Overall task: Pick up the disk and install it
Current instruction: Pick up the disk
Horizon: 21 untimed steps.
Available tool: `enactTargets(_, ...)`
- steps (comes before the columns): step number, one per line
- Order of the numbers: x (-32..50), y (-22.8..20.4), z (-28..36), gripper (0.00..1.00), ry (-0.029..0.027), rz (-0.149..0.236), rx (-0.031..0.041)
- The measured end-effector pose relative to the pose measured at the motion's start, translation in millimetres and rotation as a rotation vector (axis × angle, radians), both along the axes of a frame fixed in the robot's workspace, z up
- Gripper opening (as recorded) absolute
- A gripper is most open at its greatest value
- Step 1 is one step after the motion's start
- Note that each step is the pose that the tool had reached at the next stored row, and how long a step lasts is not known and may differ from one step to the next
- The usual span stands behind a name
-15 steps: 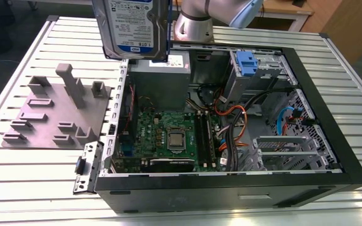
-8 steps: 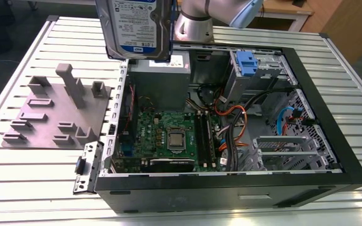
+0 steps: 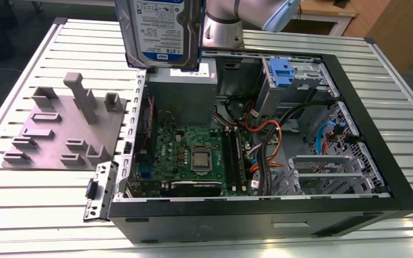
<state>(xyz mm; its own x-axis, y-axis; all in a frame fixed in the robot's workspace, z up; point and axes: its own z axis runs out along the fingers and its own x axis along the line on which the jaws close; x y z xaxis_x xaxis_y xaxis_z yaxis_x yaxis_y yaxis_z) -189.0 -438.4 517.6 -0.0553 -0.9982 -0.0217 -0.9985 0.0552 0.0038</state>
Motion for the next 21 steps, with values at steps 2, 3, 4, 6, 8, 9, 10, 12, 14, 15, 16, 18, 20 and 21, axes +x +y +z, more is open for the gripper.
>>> enactTargets(2, 1.9, 0.0, 0.0, 0.36, 0.0000, 0.000, 0.0000)
enactTargets(3, 3.0, 0.0, 0.0, 0.36, 0.0000, 0.000, 0.0000)
enactTargets(4, 4.3, 0.0, 0.0, 0.36, 0.0000, 0.000, -0.0001)
enactTargets(6, 6.9, 0.0, 0.0, 0.36, 0.0000, 0.000, 0.0000)
enactTargets(8, 8.7, 0.0, 0.1, 0.36, 0.0001, 0.000, -0.0001)
enactTargets(9, 9.1, -0.1, 0.0, 0.36, 0.0000, 0.000, 0.0001)
enactTargets(10, 9.7, -0.1, 0.0, 0.36, 0.0000, 0.000, 0.0000)
enactTargets(12, 10.4, 0.0, 0.0, 0.36, 0.0000, 0.000, -0.0001)
enactTargets(14, 11.2, 0.0, 0.0, 0.36, 0.0001, 0.000, -0.0001)
enactTargets(15, 11.4, 0.0, 0.0, 0.36, 0.0001, 0.000, -0.0001)
enactTargets(16, 11.7, 0.0, 0.0, 0.36, 0.0000, 0.000, 0.0000)
enactTargets(18, 12.3, 0.0, 0.0, 0.36, 0.0000, 0.000, -0.0001)
enactTargets(20, 12.6, 0.0, 0.0, 0.36, 0.0000, 0.000, 0.0000)
enactTargets(21, 12.9, 0.0, 0.1, 0.36, 0.0001, 0.000, -0.0001)
